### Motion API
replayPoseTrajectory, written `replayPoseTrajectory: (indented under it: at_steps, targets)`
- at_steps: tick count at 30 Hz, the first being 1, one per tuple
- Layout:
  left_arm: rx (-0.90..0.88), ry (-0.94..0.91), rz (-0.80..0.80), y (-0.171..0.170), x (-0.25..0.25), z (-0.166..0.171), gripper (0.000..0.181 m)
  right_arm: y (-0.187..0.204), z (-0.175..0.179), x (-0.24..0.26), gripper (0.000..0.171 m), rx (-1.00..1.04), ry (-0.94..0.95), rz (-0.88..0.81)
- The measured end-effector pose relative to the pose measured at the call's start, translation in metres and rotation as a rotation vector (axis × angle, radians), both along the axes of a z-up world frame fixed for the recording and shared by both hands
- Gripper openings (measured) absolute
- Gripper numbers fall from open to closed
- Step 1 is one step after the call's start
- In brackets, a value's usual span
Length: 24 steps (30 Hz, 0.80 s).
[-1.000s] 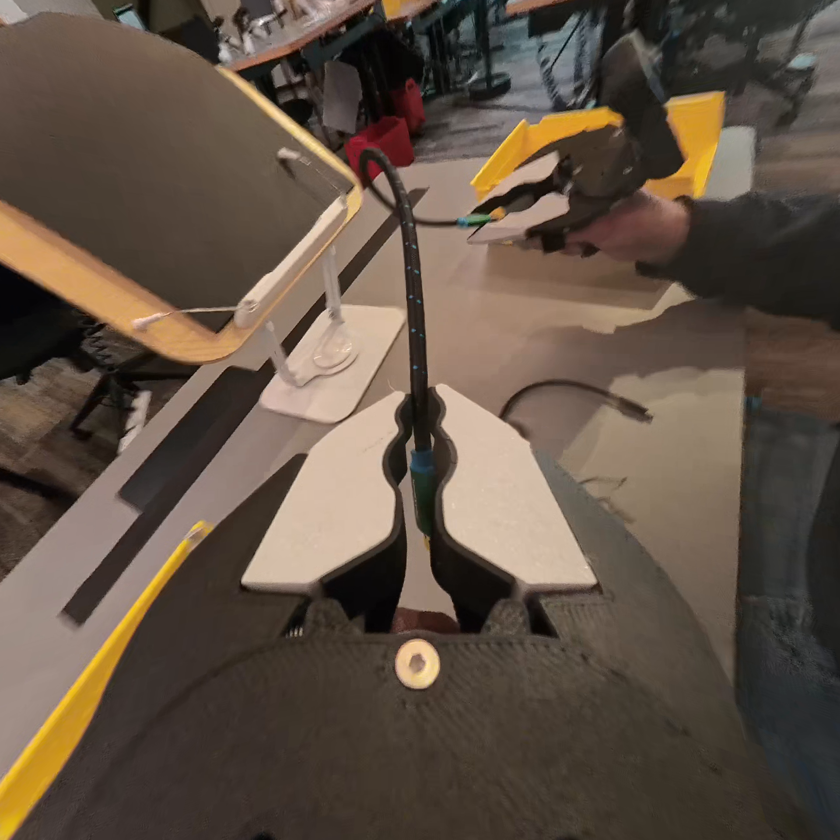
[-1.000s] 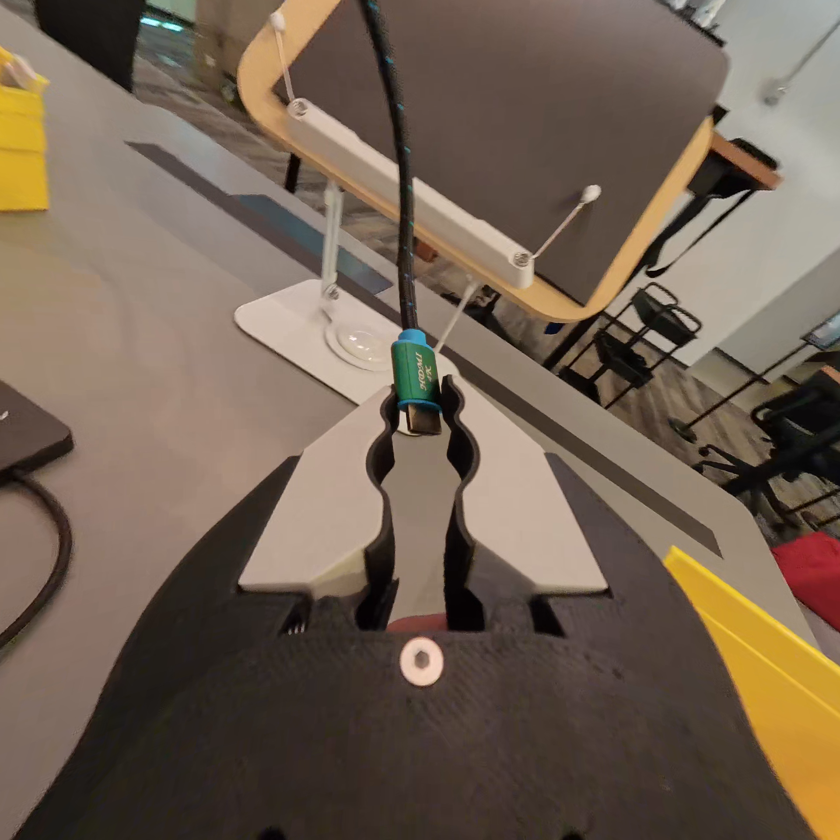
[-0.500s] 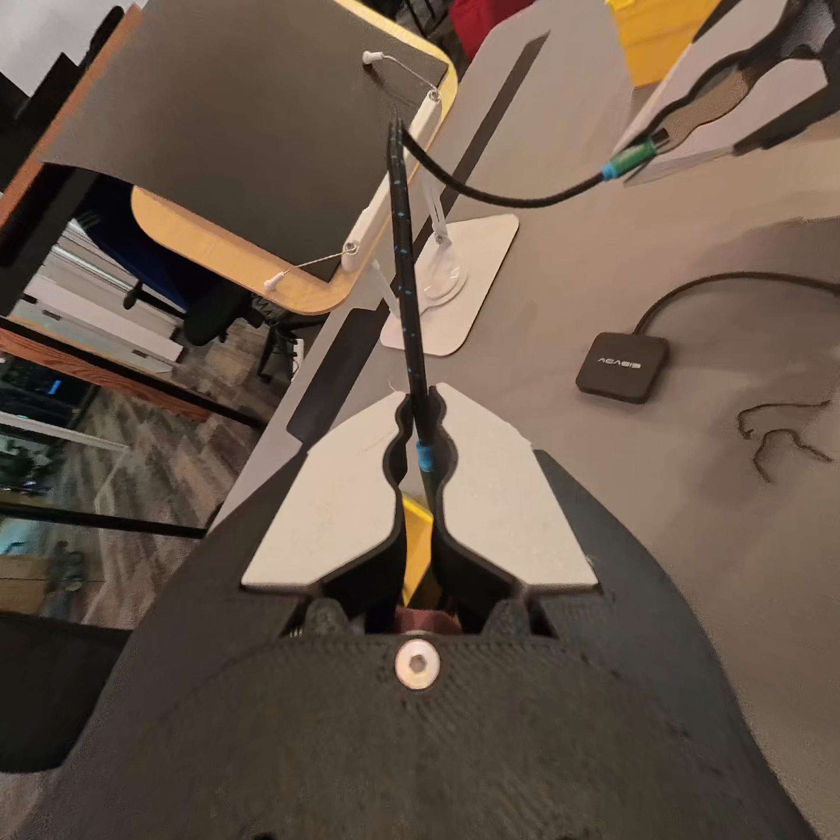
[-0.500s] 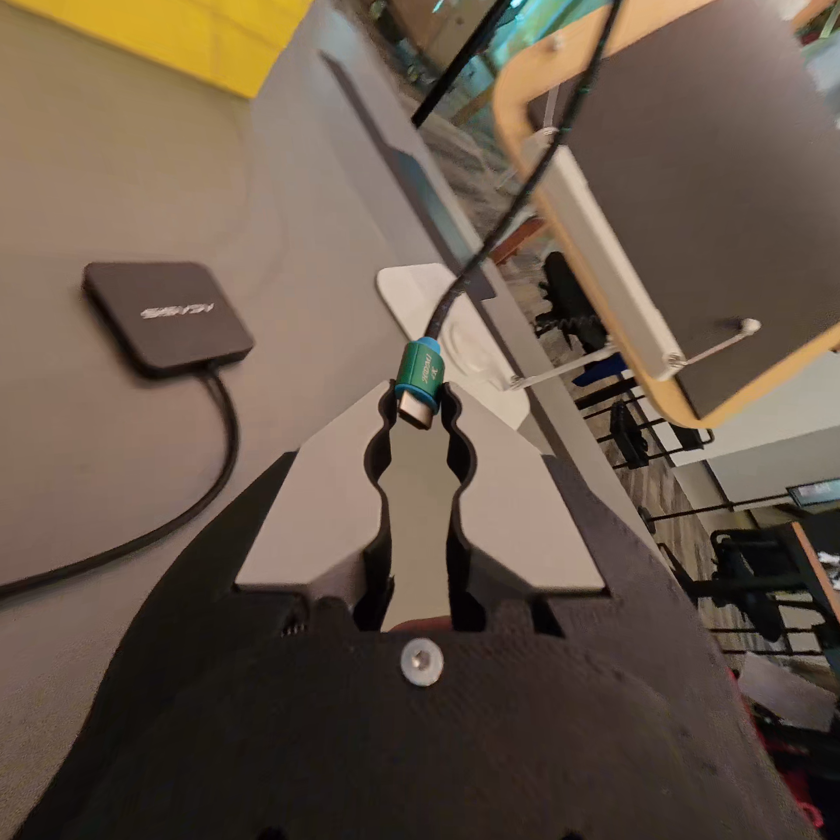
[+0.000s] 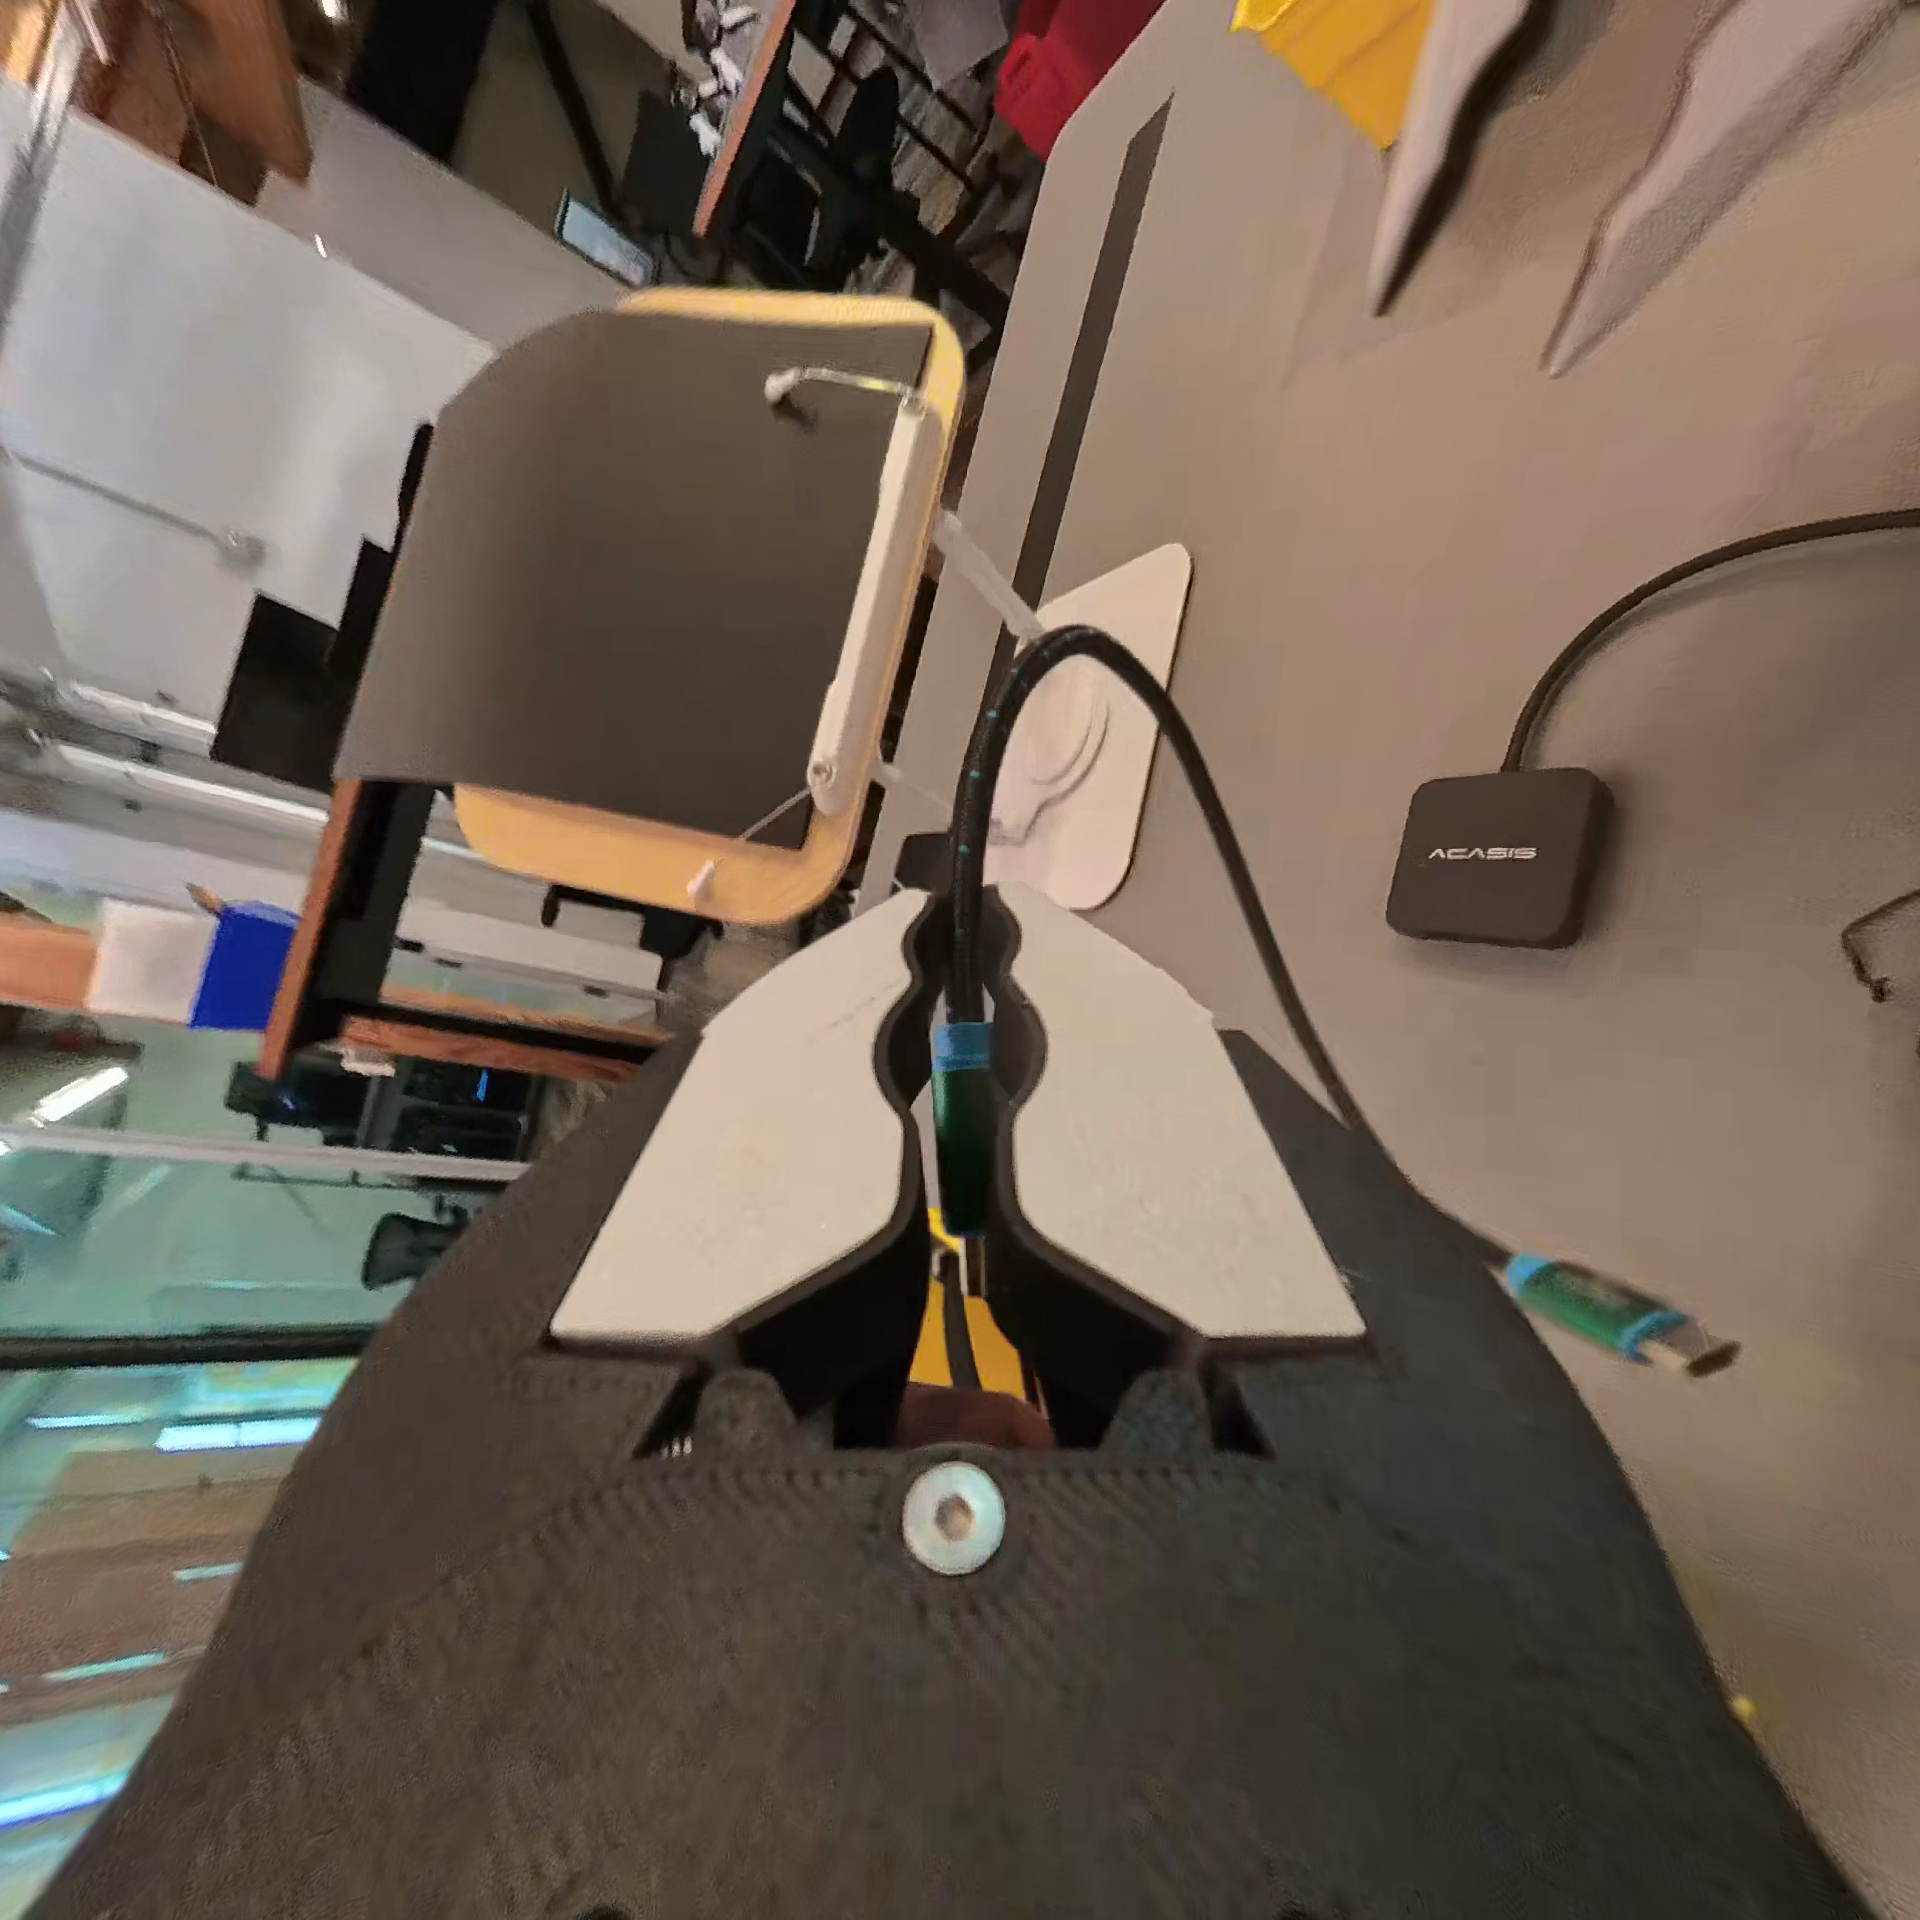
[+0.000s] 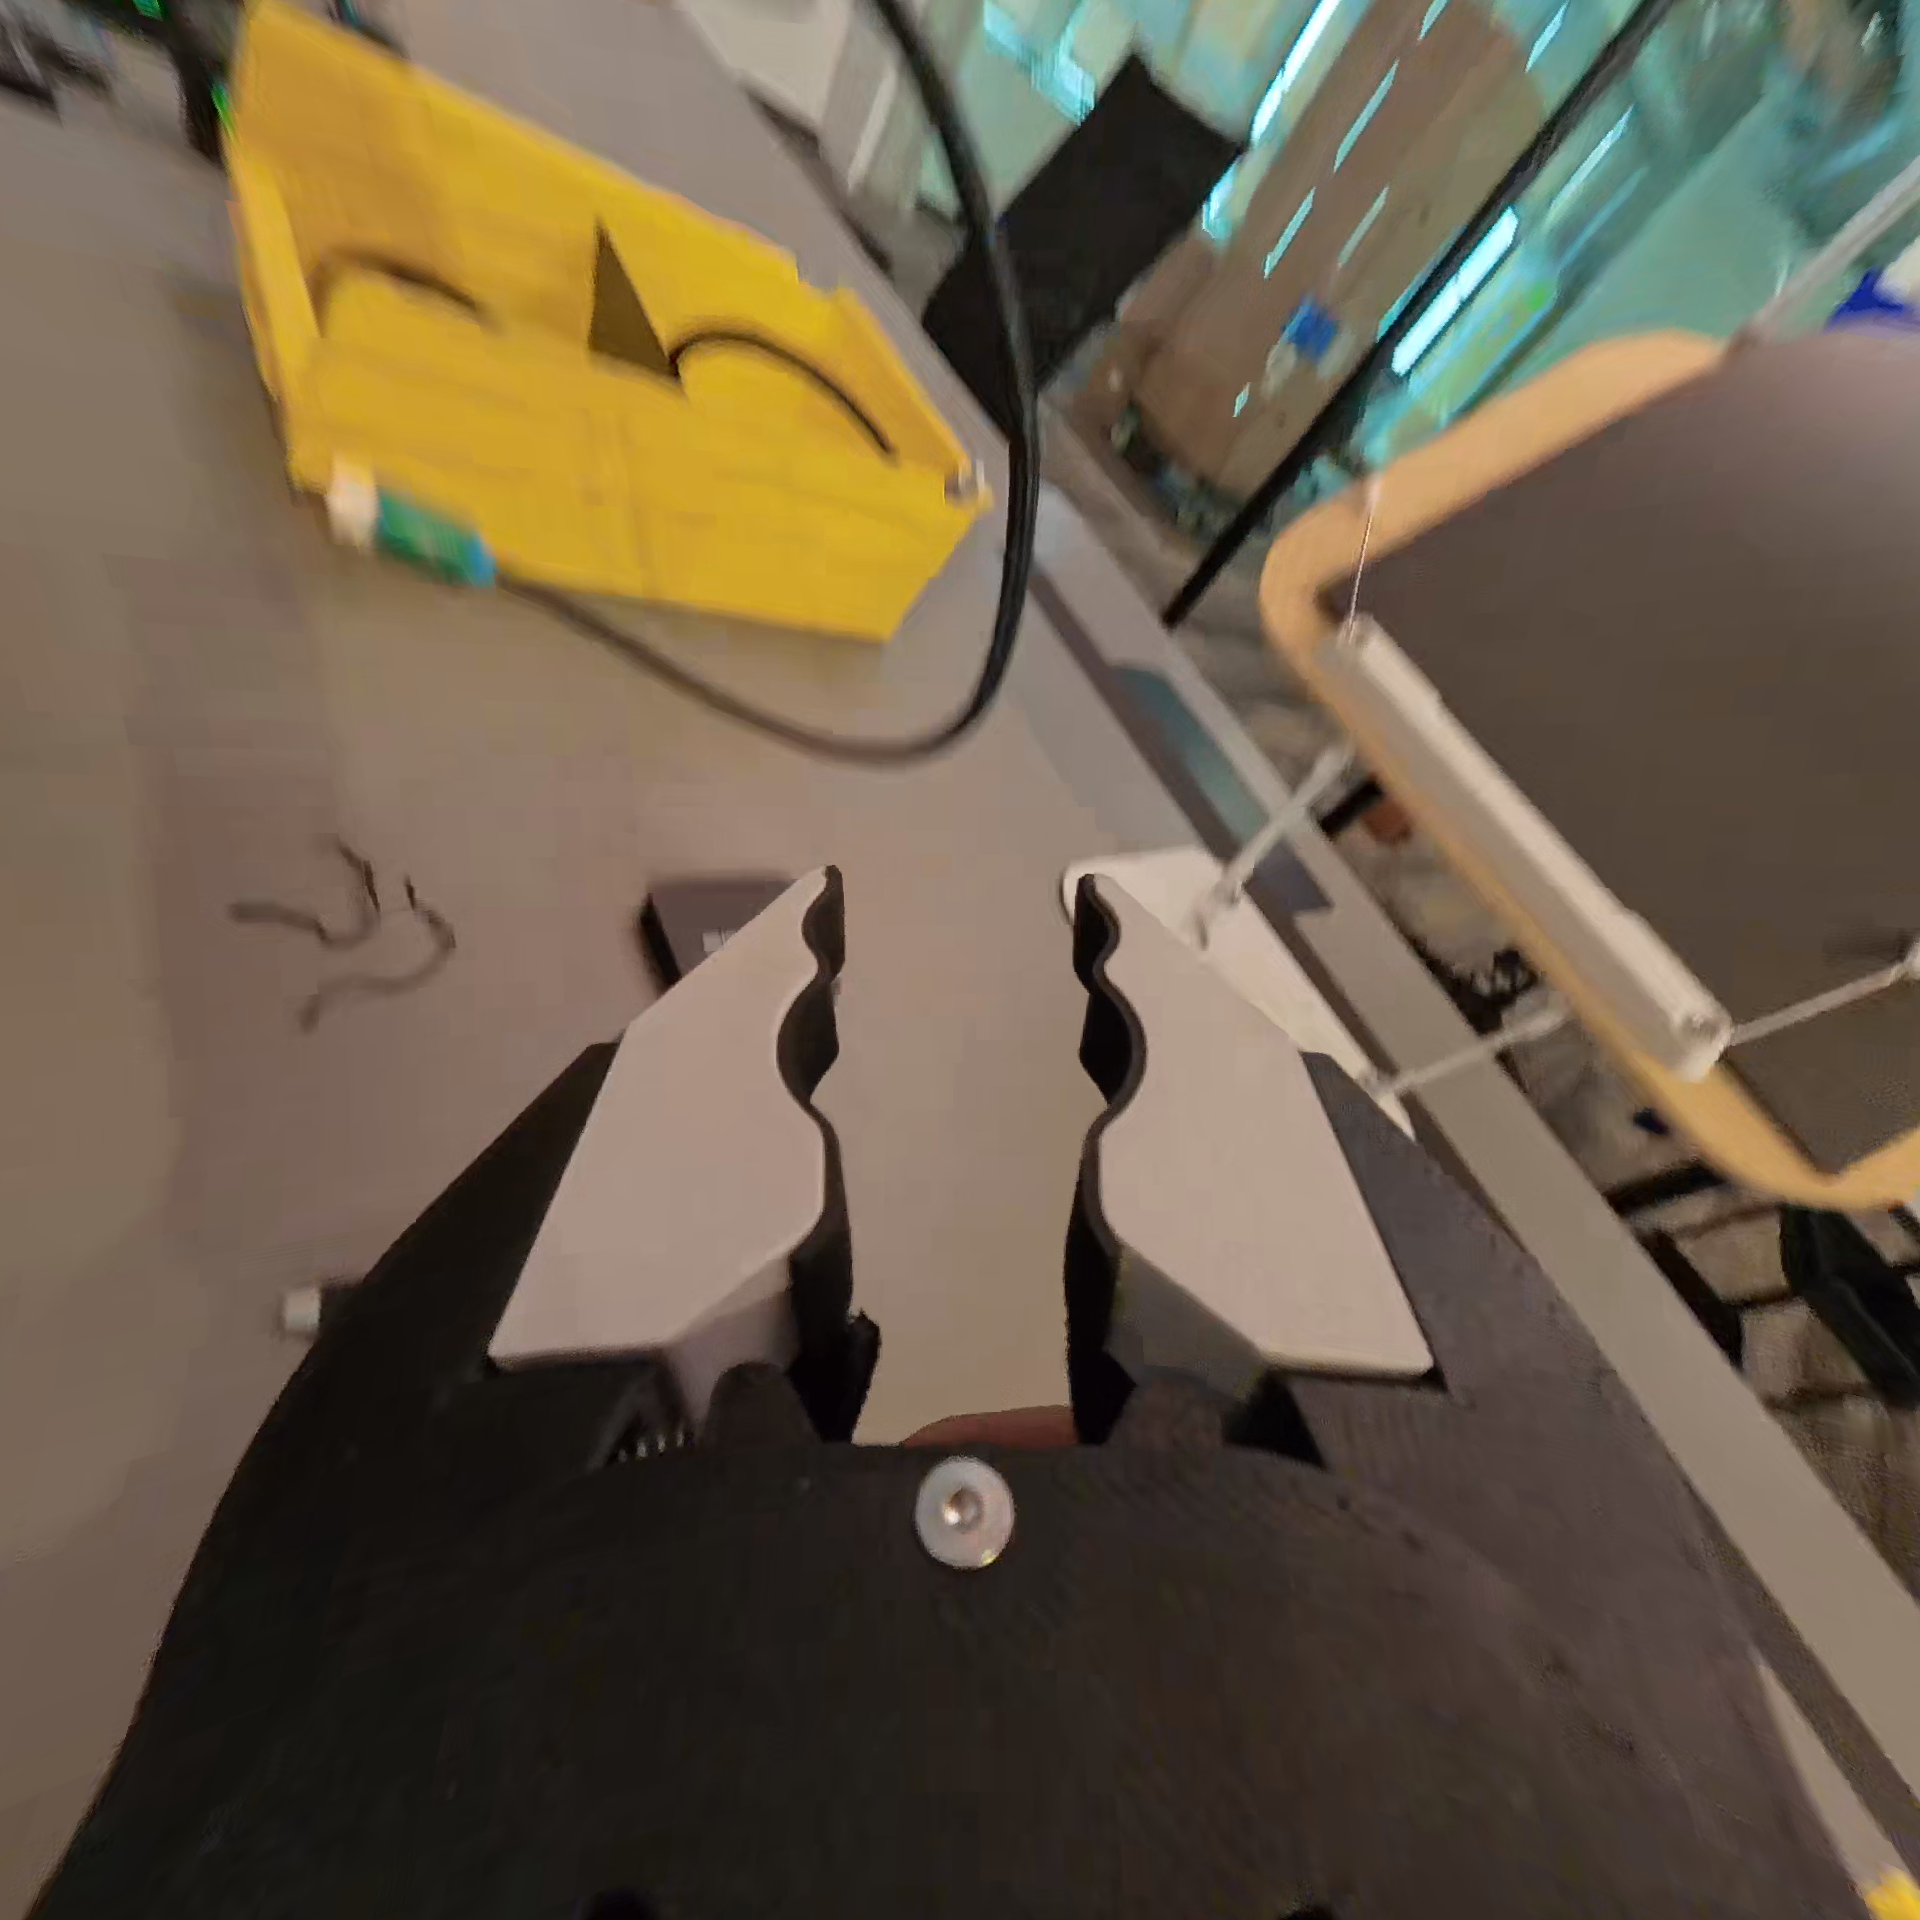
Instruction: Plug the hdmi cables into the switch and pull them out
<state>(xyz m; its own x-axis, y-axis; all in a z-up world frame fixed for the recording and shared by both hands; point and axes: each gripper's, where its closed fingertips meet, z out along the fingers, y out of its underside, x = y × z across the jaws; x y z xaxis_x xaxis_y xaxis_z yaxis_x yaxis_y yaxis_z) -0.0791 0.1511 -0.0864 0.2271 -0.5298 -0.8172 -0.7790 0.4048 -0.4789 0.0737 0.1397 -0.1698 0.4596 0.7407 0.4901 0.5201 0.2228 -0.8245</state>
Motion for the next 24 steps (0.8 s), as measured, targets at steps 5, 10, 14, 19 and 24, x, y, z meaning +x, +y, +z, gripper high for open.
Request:
replayPoseTrajectory:
  at_steps: [5,10,14,19,24]
  targets:
    - [0.061,0.067,-0.111,-0.022,0.031,0.000,0.005,-0.011,0.063,-0.046,0.048,0.134,0.101,0.122]
    - [0.109,0.066,-0.176,-0.041,0.051,0.007,0.006,0.002,0.063,-0.067,0.000,0.273,-0.093,0.118]
    - [0.100,0.009,-0.109,-0.029,0.047,0.013,0.006,0.012,0.077,-0.063,0.000,0.285,-0.019,0.026]
    - [0.031,-0.151,0.075,0.001,0.026,0.025,0.024,0.035,0.091,-0.045,0.000,0.496,-0.074,-0.222]
    - [-0.287,-0.341,0.106,-0.002,0.024,0.024,0.026,0.048,0.093,-0.032,0.000,0.568,-0.072,-0.338]
